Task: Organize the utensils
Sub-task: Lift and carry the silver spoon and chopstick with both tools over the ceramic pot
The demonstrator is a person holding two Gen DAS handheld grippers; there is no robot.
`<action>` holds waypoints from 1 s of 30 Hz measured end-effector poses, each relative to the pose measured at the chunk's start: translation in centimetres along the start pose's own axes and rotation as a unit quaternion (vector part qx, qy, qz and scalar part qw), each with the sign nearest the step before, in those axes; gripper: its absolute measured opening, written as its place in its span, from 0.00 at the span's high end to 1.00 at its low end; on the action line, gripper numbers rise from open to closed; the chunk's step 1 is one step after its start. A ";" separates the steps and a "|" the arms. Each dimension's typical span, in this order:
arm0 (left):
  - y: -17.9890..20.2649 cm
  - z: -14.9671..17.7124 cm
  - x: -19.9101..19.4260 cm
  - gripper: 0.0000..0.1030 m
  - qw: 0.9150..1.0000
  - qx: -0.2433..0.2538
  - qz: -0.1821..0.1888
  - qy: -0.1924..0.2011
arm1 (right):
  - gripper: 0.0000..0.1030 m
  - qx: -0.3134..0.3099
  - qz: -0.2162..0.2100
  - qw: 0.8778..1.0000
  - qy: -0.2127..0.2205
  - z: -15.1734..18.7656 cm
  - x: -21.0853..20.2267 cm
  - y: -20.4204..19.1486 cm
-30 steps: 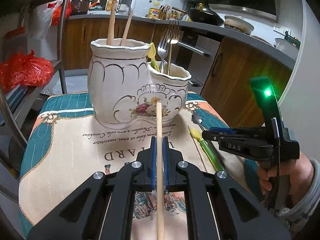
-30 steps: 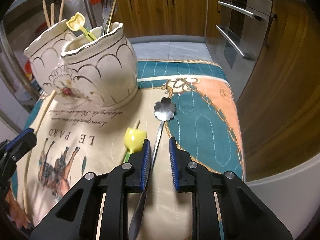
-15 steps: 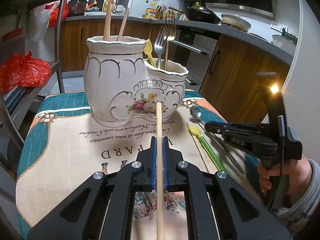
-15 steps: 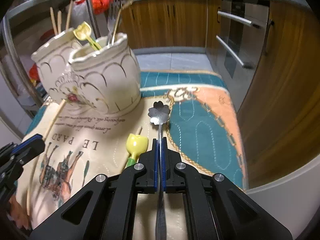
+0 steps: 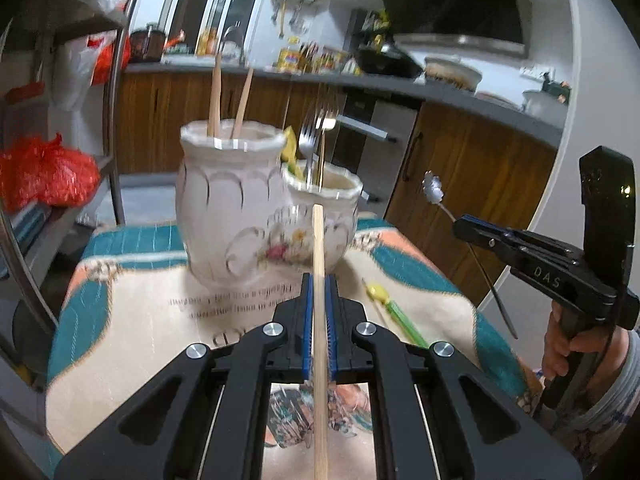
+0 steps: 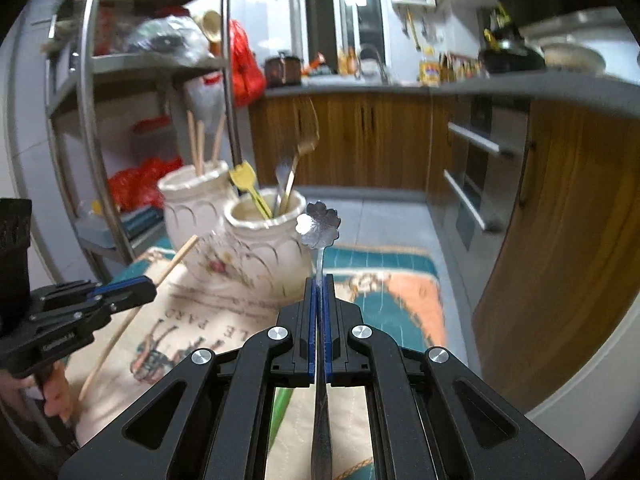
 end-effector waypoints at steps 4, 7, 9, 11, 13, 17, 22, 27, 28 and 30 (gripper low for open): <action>0.4 -1.5 -2.2 0.95 0.999 0.020 0.000 0.049 | 0.96 -0.011 -0.008 0.999 0.033 -1.4 -0.9 -0.6; 0.3 -3.8 -4.0 0.95 0.996 0.025 0.008 0.084 | 0.96 -0.017 -0.023 0.998 0.057 -3.2 -1.2 -1.1; -0.1 -5.8 -5.0 0.95 0.994 0.035 -0.003 0.103 | 0.96 -0.018 -0.038 0.996 0.073 -4.5 -1.2 -1.4; -1.0 -8.1 -5.6 0.95 0.992 0.029 0.003 0.119 | 0.96 -0.020 -0.051 0.995 0.087 -6.1 -1.0 -1.7; -1.9 -10.0 -6.1 0.95 0.990 0.016 0.014 0.136 | 0.96 -0.014 -0.063 0.993 0.097 -7.7 -0.4 -1.7; -3.8 -13.5 -5.7 0.95 0.986 -0.009 0.021 0.166 | 0.96 0.007 -0.094 0.988 0.120 -10.1 0.9 -1.4; -5.7 -16.1 -4.6 0.95 0.974 -0.034 0.013 0.226 | 0.96 0.036 -0.121 0.981 0.146 -12.8 3.1 -0.9; -7.6 -17.3 -2.6 0.95 0.963 -0.070 -0.002 0.260 | 0.96 0.054 -0.130 0.978 0.156 -13.7 5.0 -0.4; -8.1 -17.5 -2.3 0.95 0.961 -0.078 -0.007 0.265 | 0.96 0.055 -0.129 0.978 0.157 -13.9 5.4 -0.4; -8.5 -17.8 -1.7 0.95 0.959 -0.084 -0.008 0.269 | 0.96 0.053 -0.130 0.978 0.158 -14.2 6.0 -0.5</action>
Point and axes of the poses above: each gripper's, at about its wrist camera, not at the fingertips, and x roughly the way its jaws point, y to its right, z to its underside, the point moved 4 cm from there along x, roughly the way its jaws point, and after that the axes turned 15 degrees about -y, right-handed, at the moved point
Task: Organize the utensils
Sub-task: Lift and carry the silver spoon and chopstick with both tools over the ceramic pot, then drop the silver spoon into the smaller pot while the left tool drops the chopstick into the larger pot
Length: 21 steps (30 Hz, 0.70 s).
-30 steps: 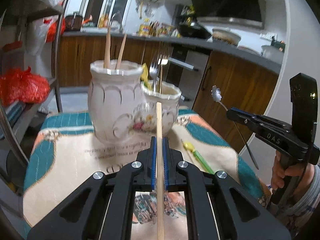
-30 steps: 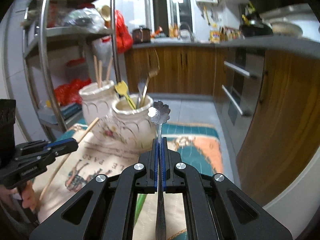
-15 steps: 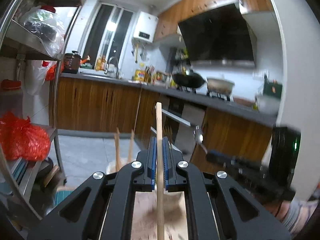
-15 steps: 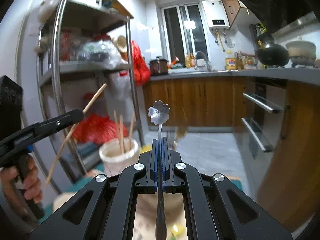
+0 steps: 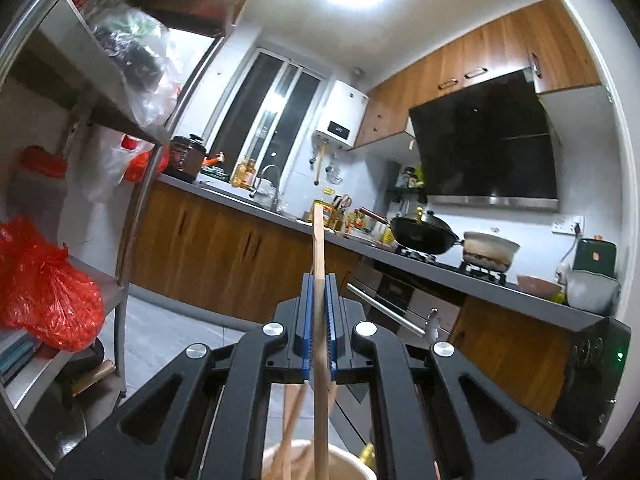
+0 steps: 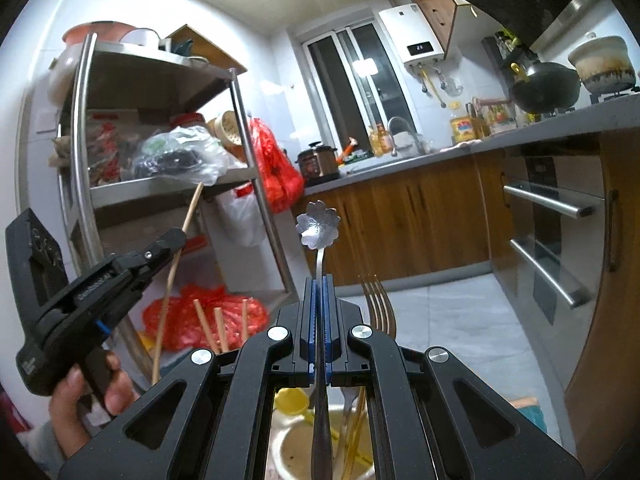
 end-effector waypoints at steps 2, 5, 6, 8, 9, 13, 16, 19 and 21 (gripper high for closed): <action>-0.1 0.0 0.6 0.95 1.000 0.004 -0.013 0.007 | 0.96 -0.005 0.003 1.000 0.002 0.1 0.6 0.0; 0.0 0.4 0.9 0.95 1.000 0.014 -0.020 0.014 | 0.96 -0.009 0.004 1.000 0.004 0.4 1.4 -0.1; 0.0 0.5 0.9 0.95 0.999 0.020 -0.028 0.018 | 0.96 -0.010 0.005 1.000 0.003 0.4 1.7 -0.1; 0.1 0.8 0.8 0.95 0.999 0.029 -0.038 0.024 | 0.96 -0.016 0.008 1.000 0.000 0.8 2.3 -0.3; 0.1 0.9 0.8 0.95 0.998 0.035 -0.041 0.026 | 0.96 -0.019 0.011 1.000 -0.003 1.1 2.6 -0.4; 0.6 1.6 0.6 0.95 0.996 0.059 -0.053 0.027 | 0.96 -0.033 0.023 0.999 -0.014 1.7 3.5 -0.7; 0.6 2.0 0.4 0.95 0.997 0.063 -0.047 0.014 | 0.96 -0.044 0.026 0.999 -0.019 2.1 3.3 -0.8; 0.4 2.4 -0.1 0.95 0.997 0.066 -0.044 -0.002 | 0.96 -0.047 0.026 0.998 -0.025 2.3 2.9 -0.7; 0.5 2.8 -0.5 0.95 0.997 0.069 -0.042 -0.014 | 0.96 -0.048 0.024 0.998 -0.031 2.5 2.6 -0.6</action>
Point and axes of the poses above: each gripper's, at about its wrist camera, not at the fingertips, and x roughly the way its jaws point, y to its right, z to its underside, the point moved 4 cm from there along x, roughly the way its jaws point, and after that the axes turned 15 degrees about -y, right-handed, at the moved point
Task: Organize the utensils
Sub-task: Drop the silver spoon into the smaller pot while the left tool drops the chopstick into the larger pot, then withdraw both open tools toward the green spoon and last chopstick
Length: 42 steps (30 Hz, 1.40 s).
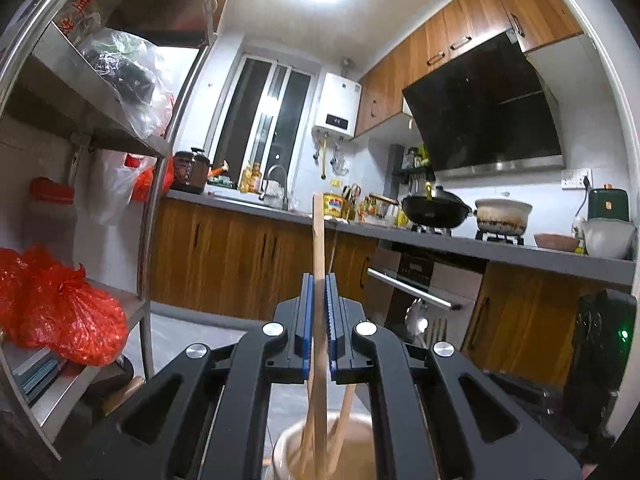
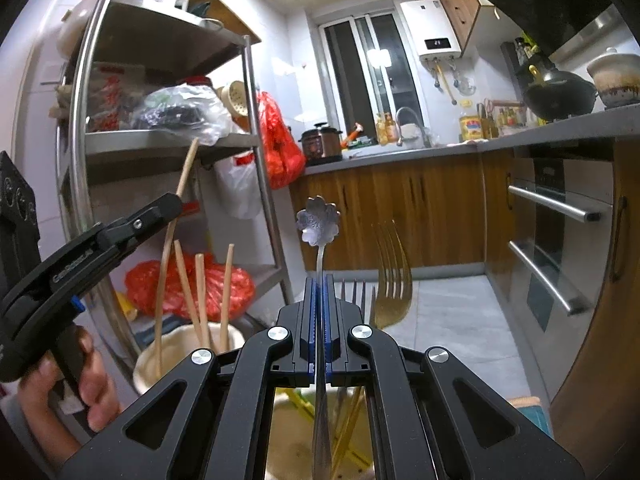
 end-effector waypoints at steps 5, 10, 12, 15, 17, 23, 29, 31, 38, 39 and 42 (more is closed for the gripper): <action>1.1 1.7 -0.9 0.94 0.998 0.031 -0.013 -0.047 | 0.96 -0.003 0.001 1.000 -0.020 1.0 -0.6 0.2; 1.9 3.3 -1.4 0.94 0.995 0.057 -0.018 -0.081 | 0.96 0.001 0.003 0.999 -0.049 2.4 -0.3 0.2; 1.9 3.6 -1.3 0.94 0.994 0.058 -0.018 -0.093 | 0.96 0.001 0.004 0.998 -0.057 2.6 -0.3 0.1; 1.8 4.1 -1.0 0.94 0.991 0.055 -0.018 -0.117 | 0.96 -0.003 0.011 0.998 -0.067 2.9 -0.4 -0.3; 1.8 4.1 -1.0 0.94 0.991 0.053 -0.019 -0.123 | 0.96 -0.001 0.014 0.997 -0.072 2.9 -0.6 -0.3; 2.0 3.9 -1.6 0.87 0.989 0.056 -0.021 -0.133 | 0.83 0.013 0.022 0.997 -0.075 2.6 -2.6 -0.1; 2.5 3.6 -3.1 0.67 0.989 0.062 -0.033 -0.132 | 0.54 0.022 0.036 0.997 -0.068 2.7 -5.9 0.2; 2.8 3.7 -3.7 0.62 0.988 0.065 -0.037 -0.133 | 0.34 0.030 0.039 0.997 -0.065 2.9 -7.1 0.5; 3.2 3.7 -6.1 0.18 0.989 0.055 -0.055 -0.126 | 0.09 0.048 0.045 0.996 -0.059 3.4 -9.9 1.4; 3.1 3.7 -6.5 0.11 0.989 0.052 -0.058 -0.122 | 0.08 0.049 0.045 0.996 -0.059 3.6 -10.3 1.4; 2.8 3.8 -7.8 0.05 0.990 0.039 -0.068 -0.117 | 0.07 0.054 0.052 0.995 -0.064 3.9 -11.1 1.5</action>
Point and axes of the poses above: each gripper's, at about its wrist camera, not at the fingertips, and x roughly the way its jaws point, y to its right, z to its underside, the point moved 4 cm from there along x, roughly the way its jaws point, and after that the axes turned 15 degrees about -y, right-handed, at the moved point
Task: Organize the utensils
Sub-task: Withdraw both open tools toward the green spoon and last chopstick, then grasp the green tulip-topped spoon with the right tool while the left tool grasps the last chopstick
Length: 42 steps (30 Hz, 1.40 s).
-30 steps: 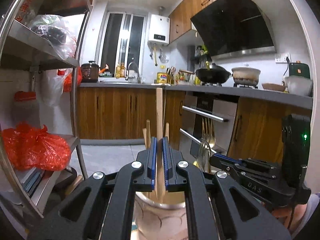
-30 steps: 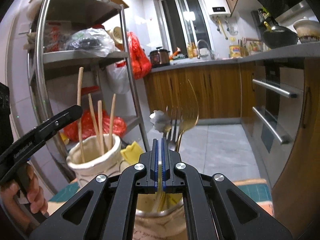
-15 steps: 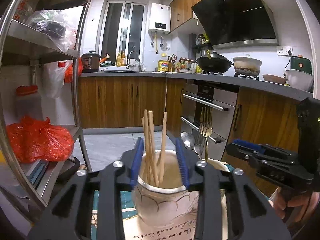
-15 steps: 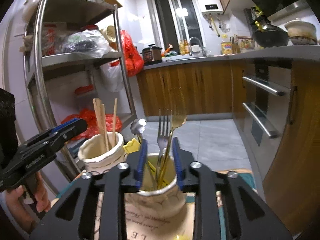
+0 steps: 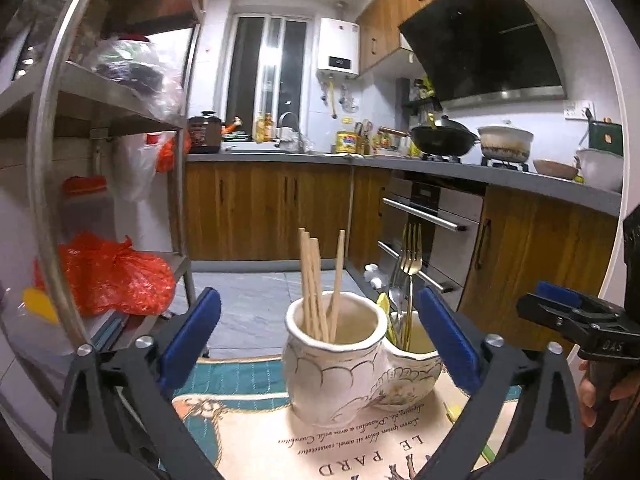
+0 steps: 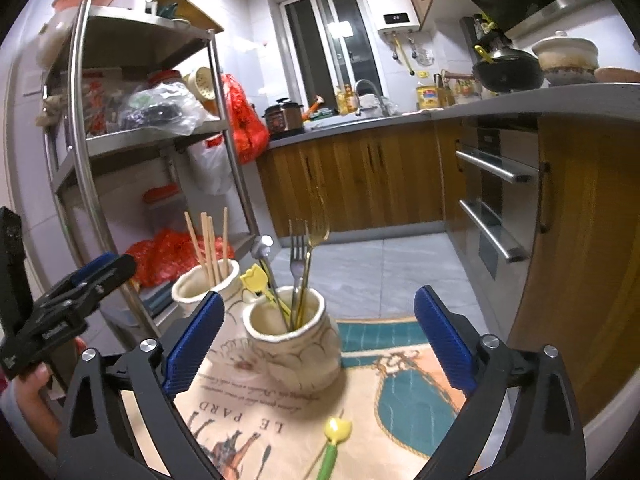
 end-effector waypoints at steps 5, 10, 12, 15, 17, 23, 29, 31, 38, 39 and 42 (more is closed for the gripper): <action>-0.2 1.4 -0.9 0.05 1.000 -0.009 0.003 -0.022 | 0.05 0.000 0.032 0.999 -0.017 1.5 -1.0 0.6; 0.1 3.5 -1.2 0.05 0.999 -0.013 0.008 -0.049 | 0.05 0.009 0.058 0.996 -0.061 3.9 -0.1 1.4; 0.2 4.2 -1.2 0.05 0.998 -0.014 0.011 -0.059 | 0.05 0.007 0.065 0.994 -0.089 5.1 0.6 1.5; 0.6 5.0 -1.0 0.05 0.997 -0.011 0.015 -0.070 | 0.05 -0.002 0.079 0.990 -0.119 6.6 1.5 1.4; 1.1 5.6 -0.8 0.05 0.997 -0.003 0.011 -0.078 | 0.05 -0.009 0.084 0.987 -0.135 7.5 1.9 1.3; 1.9 7.2 0.1 0.05 0.994 0.012 0.013 -0.105 | 0.07 -0.047 0.098 0.975 -0.193 9.9 3.5 0.5; 2.5 7.9 0.7 0.05 0.993 0.018 0.017 -0.118 | 0.45 -0.044 0.078 0.968 -0.234 11.0 4.6 0.4; 2.7 8.0 0.8 0.05 0.992 0.020 0.018 -0.120 | 0.57 -0.042 0.057 0.966 -0.247 11.2 4.9 0.1; 3.1 8.2 1.3 0.05 0.991 0.025 0.019 -0.130 | 0.78 -0.052 0.049 0.958 -0.278 11.6 6.3 -0.7; 3.2 8.2 1.4 0.05 0.991 0.026 0.019 -0.131 | 0.78 -0.052 0.053 0.957 -0.280 11.6 6.5 -0.6; 3.5 8.3 1.5 0.05 0.990 0.030 0.020 -0.135 | 0.78 -0.045 0.061 0.957 -0.281 11.0 7.3 -0.2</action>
Point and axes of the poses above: each gripper's, at about its wrist camera, not at the fingertips, and x roughly the way its jaws point, y to its right, z to its underside, the point moved 4 cm from there along x, roughly the way its jaws point, and after that the axes turned 15 degrees about -y, right-handed, at the moved point
